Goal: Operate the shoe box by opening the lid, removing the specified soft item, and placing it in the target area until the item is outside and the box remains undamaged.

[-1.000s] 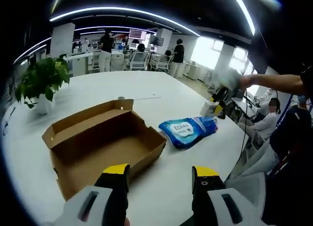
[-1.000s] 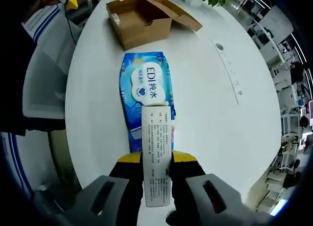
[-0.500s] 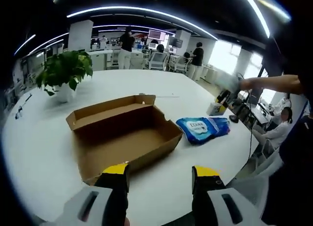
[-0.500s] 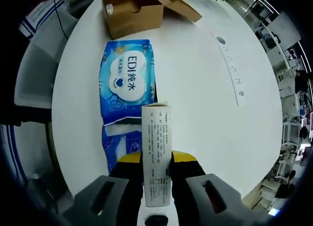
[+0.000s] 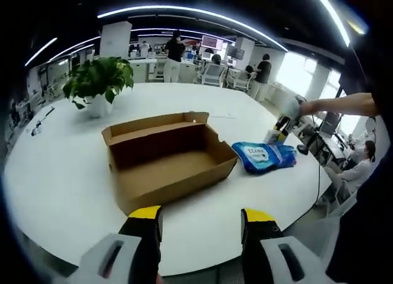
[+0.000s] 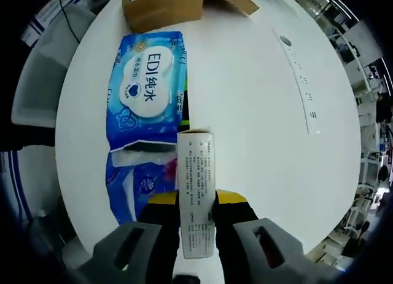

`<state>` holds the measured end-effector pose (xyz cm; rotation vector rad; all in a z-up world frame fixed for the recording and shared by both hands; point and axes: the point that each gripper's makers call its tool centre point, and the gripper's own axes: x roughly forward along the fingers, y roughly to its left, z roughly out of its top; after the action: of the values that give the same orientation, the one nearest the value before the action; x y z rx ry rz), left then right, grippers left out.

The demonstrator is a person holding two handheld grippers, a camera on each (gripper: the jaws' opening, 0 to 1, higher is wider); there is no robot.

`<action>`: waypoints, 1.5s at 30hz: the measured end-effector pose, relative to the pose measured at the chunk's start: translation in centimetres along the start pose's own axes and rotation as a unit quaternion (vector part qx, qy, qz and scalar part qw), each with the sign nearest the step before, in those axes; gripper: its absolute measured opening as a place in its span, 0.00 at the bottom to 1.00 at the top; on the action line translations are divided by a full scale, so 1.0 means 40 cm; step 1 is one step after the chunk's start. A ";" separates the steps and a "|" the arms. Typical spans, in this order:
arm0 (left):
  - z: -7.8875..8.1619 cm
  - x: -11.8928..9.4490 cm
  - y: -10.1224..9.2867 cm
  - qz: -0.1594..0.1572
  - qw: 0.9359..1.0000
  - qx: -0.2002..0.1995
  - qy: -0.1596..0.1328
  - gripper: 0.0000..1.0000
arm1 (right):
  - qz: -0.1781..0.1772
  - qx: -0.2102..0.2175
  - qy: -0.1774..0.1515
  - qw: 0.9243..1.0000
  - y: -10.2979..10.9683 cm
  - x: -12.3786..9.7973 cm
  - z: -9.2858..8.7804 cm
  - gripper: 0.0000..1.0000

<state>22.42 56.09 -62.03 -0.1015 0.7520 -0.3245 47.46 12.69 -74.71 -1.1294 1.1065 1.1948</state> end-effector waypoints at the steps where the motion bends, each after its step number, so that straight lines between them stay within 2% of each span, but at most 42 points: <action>1: -0.002 -0.001 0.002 0.001 1.000 -0.001 0.000 0.52 | 0.001 -0.003 0.004 1.000 0.003 0.004 -0.004 0.19; 14: 0.000 0.002 0.003 0.005 1.000 0.000 0.004 0.52 | 0.009 -0.004 0.020 1.000 0.009 0.045 -0.040 0.19; 33: 0.003 0.009 -0.002 0.000 1.000 0.005 0.007 0.52 | 0.016 -0.007 0.020 1.000 0.012 0.059 -0.050 0.19; 40: 0.000 0.012 -0.009 -0.005 1.000 0.006 0.008 0.52 | 0.001 -0.005 0.018 1.000 0.004 0.037 -0.055 0.24; 45: 0.012 0.021 -0.020 -0.017 1.000 0.009 0.005 0.52 | -0.002 0.017 0.005 1.000 0.011 0.004 -0.058 0.26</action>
<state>23.11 55.04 -62.06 -0.0952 0.7583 -0.3646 46.94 10.41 -75.12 -1.1124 1.1273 1.1651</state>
